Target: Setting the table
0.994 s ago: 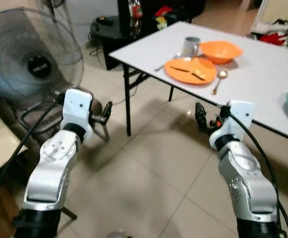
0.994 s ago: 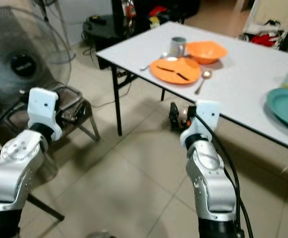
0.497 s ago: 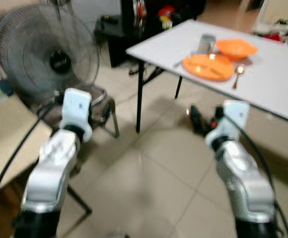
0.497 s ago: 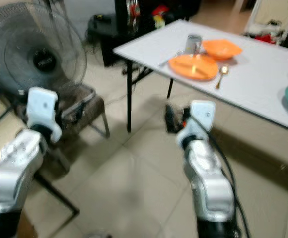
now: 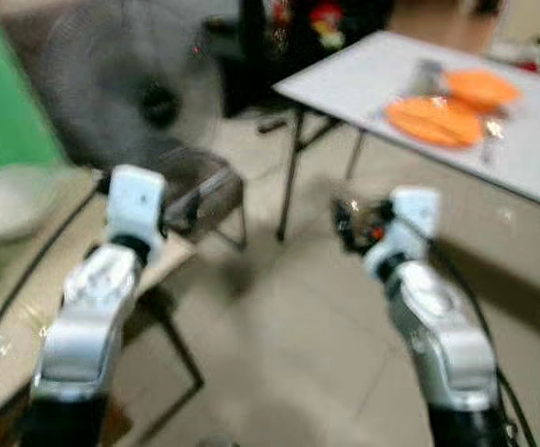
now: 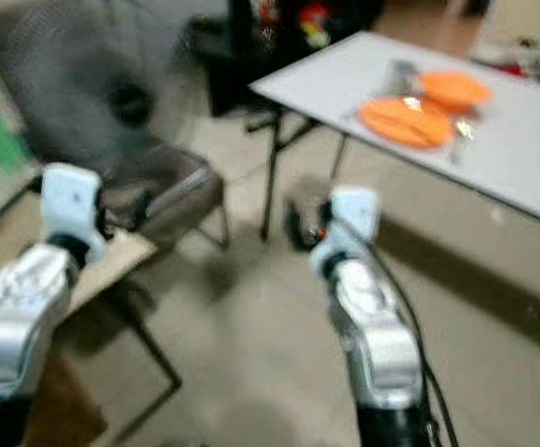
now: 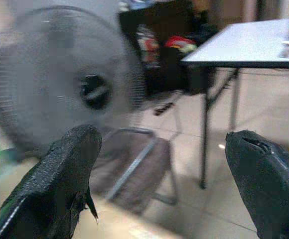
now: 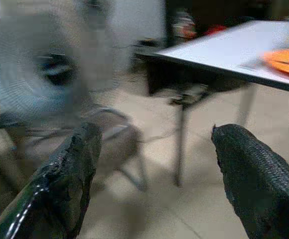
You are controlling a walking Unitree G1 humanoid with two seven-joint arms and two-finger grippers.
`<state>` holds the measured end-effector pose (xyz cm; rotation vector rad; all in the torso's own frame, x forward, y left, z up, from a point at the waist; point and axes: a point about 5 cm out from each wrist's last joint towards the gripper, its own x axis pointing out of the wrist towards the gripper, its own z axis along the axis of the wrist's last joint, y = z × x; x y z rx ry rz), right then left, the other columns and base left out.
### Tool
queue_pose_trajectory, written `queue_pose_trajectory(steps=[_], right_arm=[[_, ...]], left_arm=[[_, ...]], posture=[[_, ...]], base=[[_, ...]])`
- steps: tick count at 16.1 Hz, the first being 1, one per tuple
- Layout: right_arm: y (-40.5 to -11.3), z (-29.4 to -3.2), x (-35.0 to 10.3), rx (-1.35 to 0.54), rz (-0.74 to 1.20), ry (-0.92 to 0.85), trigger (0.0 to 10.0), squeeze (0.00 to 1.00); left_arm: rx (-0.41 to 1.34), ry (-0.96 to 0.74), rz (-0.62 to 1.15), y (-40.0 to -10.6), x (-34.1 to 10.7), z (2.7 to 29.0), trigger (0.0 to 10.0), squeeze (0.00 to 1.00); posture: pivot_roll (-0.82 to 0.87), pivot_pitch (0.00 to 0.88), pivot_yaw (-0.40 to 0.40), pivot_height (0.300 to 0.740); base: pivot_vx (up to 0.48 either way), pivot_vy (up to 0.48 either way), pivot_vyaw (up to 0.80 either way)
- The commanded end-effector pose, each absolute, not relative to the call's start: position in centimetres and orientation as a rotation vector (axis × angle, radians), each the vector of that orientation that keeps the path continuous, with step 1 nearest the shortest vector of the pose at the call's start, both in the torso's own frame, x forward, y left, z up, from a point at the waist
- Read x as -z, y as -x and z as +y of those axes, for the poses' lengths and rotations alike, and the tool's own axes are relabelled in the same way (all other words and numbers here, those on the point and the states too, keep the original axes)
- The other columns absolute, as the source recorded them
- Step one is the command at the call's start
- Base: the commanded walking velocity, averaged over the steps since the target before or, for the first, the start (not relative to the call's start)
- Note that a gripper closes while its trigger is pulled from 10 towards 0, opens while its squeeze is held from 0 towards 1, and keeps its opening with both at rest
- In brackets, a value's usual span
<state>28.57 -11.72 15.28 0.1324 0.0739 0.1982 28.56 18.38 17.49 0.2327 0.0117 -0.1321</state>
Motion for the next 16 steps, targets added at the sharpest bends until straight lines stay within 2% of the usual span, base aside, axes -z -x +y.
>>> queue_pose_trajectory(steps=[1,7,11,16], right_arm=[[-28.8,-12.2,-15.4,-0.195,0.070,-0.119,10.0,0.00],[-29.6,-11.7,-15.2,-0.281,0.090,-0.092,10.0,0.00],[-30.0,-11.1,-15.0,-0.314,0.096,-0.086,10.0,0.00],[-30.6,-12.1,-14.7,-0.258,0.107,-0.079,10.0,0.00]], left_arm=[[0.134,-0.237,0.008,-28.5,-17.7,18.2,10.0,1.00],[0.110,-0.227,-0.014,-28.4,-18.0,18.4,10.0,1.00],[0.079,-0.248,-0.034,-28.7,-18.4,18.7,10.0,1.00],[0.070,-0.241,-0.034,-28.6,-18.2,18.7,10.0,1.00]], posture=[[0.14,0.000,0.014,0.740],[0.16,0.000,-0.006,0.740],[0.17,0.000,-0.011,0.740],[0.17,0.000,-0.020,0.740]], base=[[0.000,0.337,0.80],[0.000,0.281,0.80],[0.000,-0.427,0.80],[0.000,-0.480,0.80]])
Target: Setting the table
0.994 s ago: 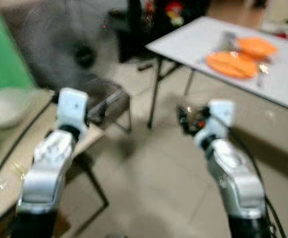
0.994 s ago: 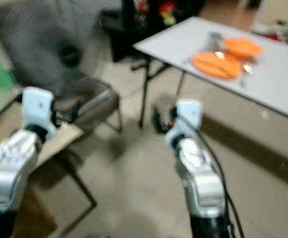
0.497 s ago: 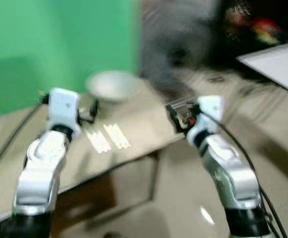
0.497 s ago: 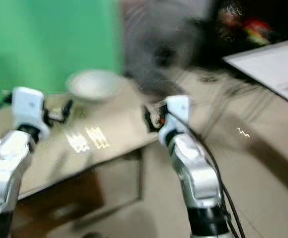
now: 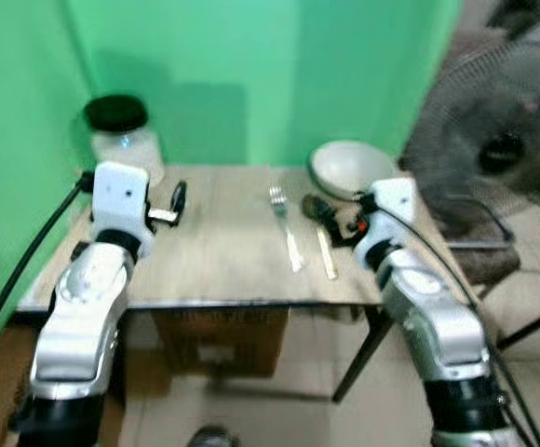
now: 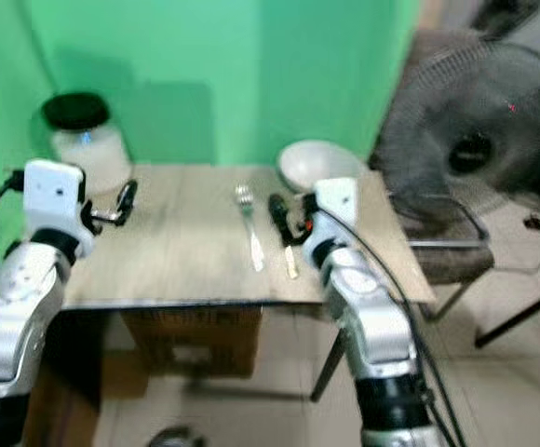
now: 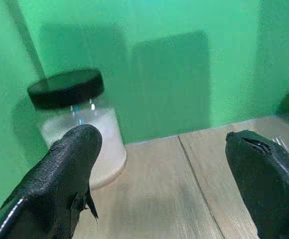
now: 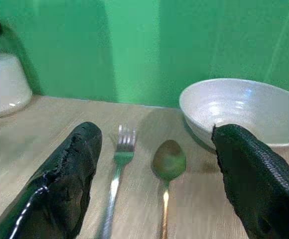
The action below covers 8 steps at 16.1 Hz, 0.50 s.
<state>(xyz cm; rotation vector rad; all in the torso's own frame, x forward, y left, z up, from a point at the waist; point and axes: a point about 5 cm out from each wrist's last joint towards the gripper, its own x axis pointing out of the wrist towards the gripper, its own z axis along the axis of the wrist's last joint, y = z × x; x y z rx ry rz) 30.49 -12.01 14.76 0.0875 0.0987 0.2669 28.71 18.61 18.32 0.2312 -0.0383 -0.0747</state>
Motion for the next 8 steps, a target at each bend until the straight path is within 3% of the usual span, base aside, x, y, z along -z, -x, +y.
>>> queue_pose_trajectory(steps=[1,3,4,7,8], right_arm=[[-30.7,-12.2,-14.7,-0.251,0.107,-0.067,10.0,0.00],[-30.8,-12.6,-14.6,-0.221,0.124,-0.101,10.0,0.00],[-30.8,-12.8,-14.6,-0.217,0.120,-0.083,10.0,0.00],[-30.9,-13.4,-14.6,-0.195,0.112,-0.064,10.0,0.00],[-31.0,-13.6,-14.7,-0.182,0.109,-0.071,10.0,0.00]], left_arm=[[0.072,-0.243,-0.032,-28.6,-18.2,18.6,10.0,1.00],[0.073,-0.228,-0.020,-28.6,-17.9,18.3,10.0,1.00],[0.075,-0.228,-0.017,-28.6,-17.8,18.1,10.0,0.78],[0.176,-0.255,0.000,-28.2,-17.2,17.1,10.0,0.78],[0.235,-0.251,0.010,-27.8,-16.9,16.6,10.0,0.78]], posture=[[0.17,0.000,-0.020,0.740],[0.17,0.000,-0.026,0.740],[0.17,0.000,-0.029,0.740],[0.17,0.000,-0.030,0.740],[0.17,0.000,-0.029,0.740]], base=[[0.000,-0.480,0.80],[0.000,0.000,0.00],[0.000,0.000,0.00],[0.000,0.000,0.00],[0.000,0.000,-0.80]])
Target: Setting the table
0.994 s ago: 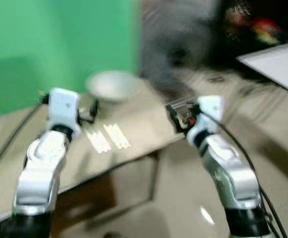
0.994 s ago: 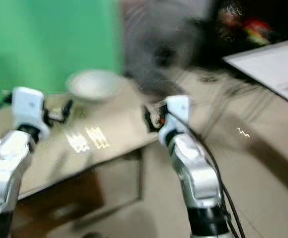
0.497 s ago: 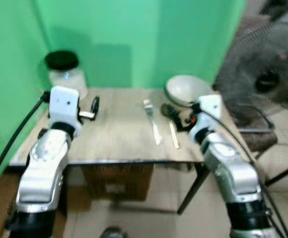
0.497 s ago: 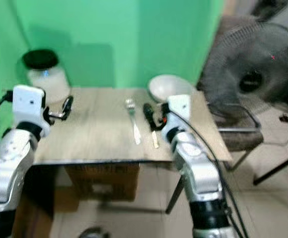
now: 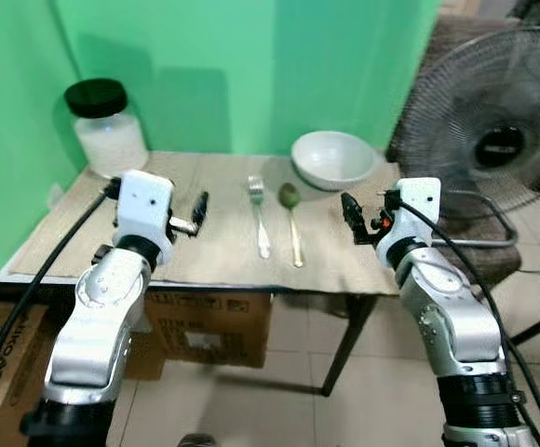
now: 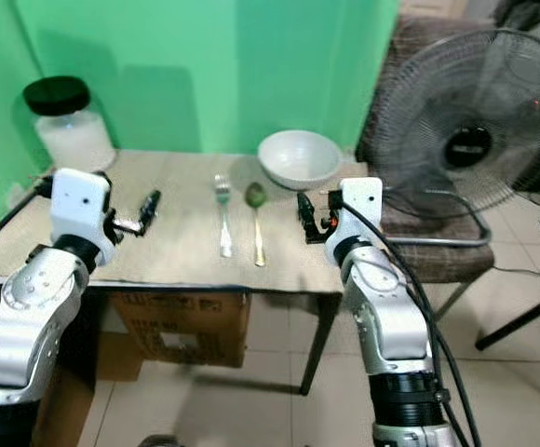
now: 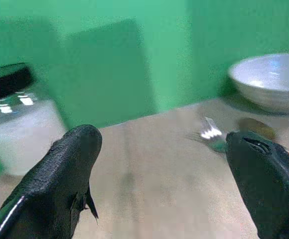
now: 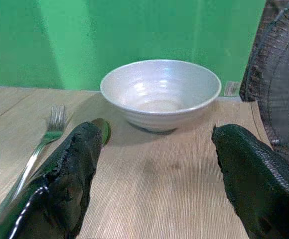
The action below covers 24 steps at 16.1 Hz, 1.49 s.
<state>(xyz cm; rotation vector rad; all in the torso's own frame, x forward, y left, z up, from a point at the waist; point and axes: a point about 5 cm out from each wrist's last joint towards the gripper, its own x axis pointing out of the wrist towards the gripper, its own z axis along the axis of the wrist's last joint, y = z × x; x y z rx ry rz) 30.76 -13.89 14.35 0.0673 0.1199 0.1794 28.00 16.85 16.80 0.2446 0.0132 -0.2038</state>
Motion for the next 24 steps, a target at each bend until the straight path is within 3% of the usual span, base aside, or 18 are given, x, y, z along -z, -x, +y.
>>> queue_pose_trajectory(steps=[1,4,11,16,19,21,23,24], right_arm=[[-31.0,-13.7,-14.7,-0.181,0.109,-0.071,10.0,0.00],[-31.2,-13.9,-14.8,-0.182,0.109,-0.057,10.0,0.00],[-31.8,-13.7,-15.2,-0.196,0.100,-0.032,10.0,0.00],[-32.5,-13.2,-15.8,-0.259,0.078,0.033,10.0,0.00],[-33.2,-13.8,-16.3,-0.301,0.084,0.069,10.0,0.00],[-33.3,-14.2,-16.6,-0.394,0.114,0.155,10.0,0.00],[-33.3,-14.4,-16.8,-0.406,0.166,0.132,10.0,0.00],[-33.1,-14.2,-16.7,-0.421,0.207,0.140,10.0,0.00]], left_arm=[[0.242,-0.253,0.010,-27.8,-16.9,16.5,10.0,0.78],[0.266,-0.260,0.024,-27.7,-16.6,16.0,10.0,0.78],[0.259,-0.270,0.025,-27.7,-16.6,16.3,10.0,0.78],[0.258,-0.281,0.019,-27.8,-16.8,16.3,10.0,0.78],[0.288,-0.292,0.024,-27.6,-16.8,16.1,10.0,0.76],[0.295,-0.316,0.037,-27.7,-16.8,16.2,10.0,0.59],[0.293,-0.317,0.041,-27.9,-16.8,16.4,10.0,0.47],[0.293,-0.321,0.042,-28.1,-16.8,16.5,10.0,0.24]], posture=[[0.17,0.000,-0.029,0.740],[0.16,0.000,-0.027,0.740],[0.17,0.000,-0.033,0.740],[0.17,0.000,-0.034,0.740],[0.17,0.000,-0.037,0.740],[0.18,0.000,-0.040,0.740],[0.17,0.000,-0.041,0.740],[0.17,0.000,-0.042,0.740]], base=[[0.000,0.000,-0.80],[0.290,0.000,-0.72],[0.348,0.000,0.00],[0.349,0.000,0.76],[0.106,0.000,0.00],[0.000,0.000,0.00],[0.000,0.000,0.00],[0.000,0.000,0.00]])
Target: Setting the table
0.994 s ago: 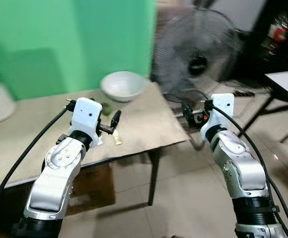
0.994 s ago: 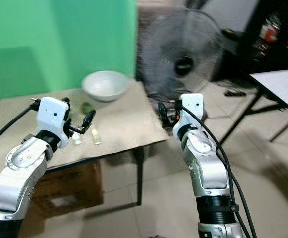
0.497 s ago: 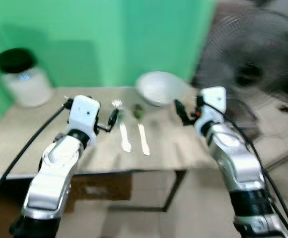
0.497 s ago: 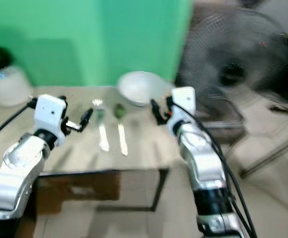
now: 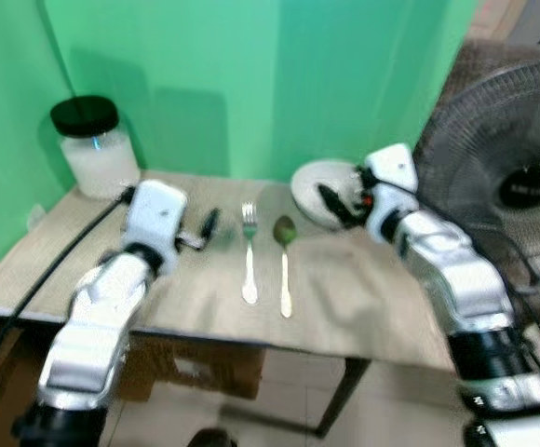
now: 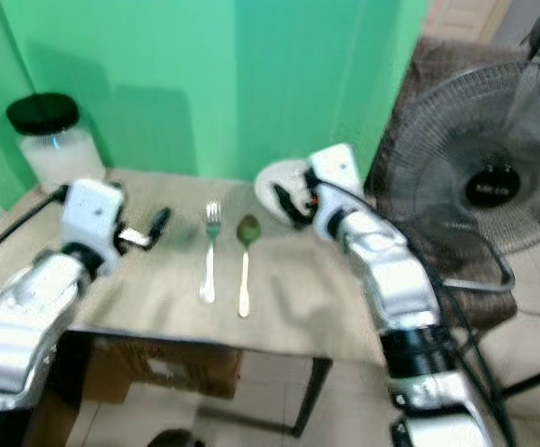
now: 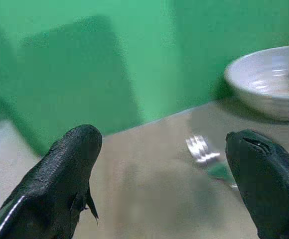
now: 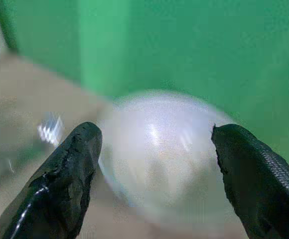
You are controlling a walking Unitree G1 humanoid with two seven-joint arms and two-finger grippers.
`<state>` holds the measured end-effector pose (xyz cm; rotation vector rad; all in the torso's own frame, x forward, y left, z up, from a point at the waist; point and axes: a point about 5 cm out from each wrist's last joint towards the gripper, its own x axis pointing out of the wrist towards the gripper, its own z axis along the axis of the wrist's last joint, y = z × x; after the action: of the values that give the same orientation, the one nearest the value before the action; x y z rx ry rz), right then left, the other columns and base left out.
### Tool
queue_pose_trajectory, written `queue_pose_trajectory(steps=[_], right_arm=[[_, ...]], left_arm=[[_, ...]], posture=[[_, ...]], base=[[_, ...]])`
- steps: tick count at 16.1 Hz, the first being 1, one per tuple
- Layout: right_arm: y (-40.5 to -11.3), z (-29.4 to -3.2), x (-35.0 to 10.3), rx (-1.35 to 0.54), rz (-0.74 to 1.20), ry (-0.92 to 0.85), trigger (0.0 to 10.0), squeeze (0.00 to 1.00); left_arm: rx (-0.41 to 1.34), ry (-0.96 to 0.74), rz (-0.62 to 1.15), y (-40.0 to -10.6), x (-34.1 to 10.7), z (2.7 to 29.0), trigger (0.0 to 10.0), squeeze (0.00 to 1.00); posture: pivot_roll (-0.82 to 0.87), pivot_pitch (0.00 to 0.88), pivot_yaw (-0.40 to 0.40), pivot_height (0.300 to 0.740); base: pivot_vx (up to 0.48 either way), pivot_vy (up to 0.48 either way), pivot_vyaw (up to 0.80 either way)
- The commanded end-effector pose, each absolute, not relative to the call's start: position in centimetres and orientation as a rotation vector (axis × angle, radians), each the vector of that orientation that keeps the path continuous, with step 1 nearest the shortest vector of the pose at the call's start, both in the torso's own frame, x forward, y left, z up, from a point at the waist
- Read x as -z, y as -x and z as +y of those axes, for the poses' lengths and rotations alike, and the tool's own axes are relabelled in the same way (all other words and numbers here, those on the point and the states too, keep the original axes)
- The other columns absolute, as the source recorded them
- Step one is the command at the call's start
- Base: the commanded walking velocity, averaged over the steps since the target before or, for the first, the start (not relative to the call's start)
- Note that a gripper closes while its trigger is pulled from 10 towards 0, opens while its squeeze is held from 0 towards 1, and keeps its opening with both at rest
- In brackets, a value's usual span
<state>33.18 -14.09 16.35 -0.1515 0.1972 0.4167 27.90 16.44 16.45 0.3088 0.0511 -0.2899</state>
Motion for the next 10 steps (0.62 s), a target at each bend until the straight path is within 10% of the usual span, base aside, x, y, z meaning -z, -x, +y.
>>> queue_pose_trajectory(steps=[1,2,10], right_arm=[[-32.9,-14.1,-16.5,-0.436,0.227,0.142,10.0,0.00],[-32.2,-13.7,-16.0,-0.479,0.336,0.128,10.0,0.00],[-30.1,-12.8,-14.7,-0.472,0.332,0.113,10.0,0.00]], left_arm=[[0.293,-0.323,0.043,-28.1,-16.8,16.5,10.0,0.24],[0.305,-0.339,0.051,-28.2,-17.0,16.6,10.0,0.00],[0.296,-0.320,0.091,-28.1,-17.0,17.2,10.0,0.00]], posture=[[0.17,0.000,-0.042,0.740],[0.17,0.000,-0.045,0.740],[0.18,0.000,-0.051,0.740]], base=[[0.000,0.000,0.00],[0.000,0.000,0.00],[0.000,0.092,0.00]])
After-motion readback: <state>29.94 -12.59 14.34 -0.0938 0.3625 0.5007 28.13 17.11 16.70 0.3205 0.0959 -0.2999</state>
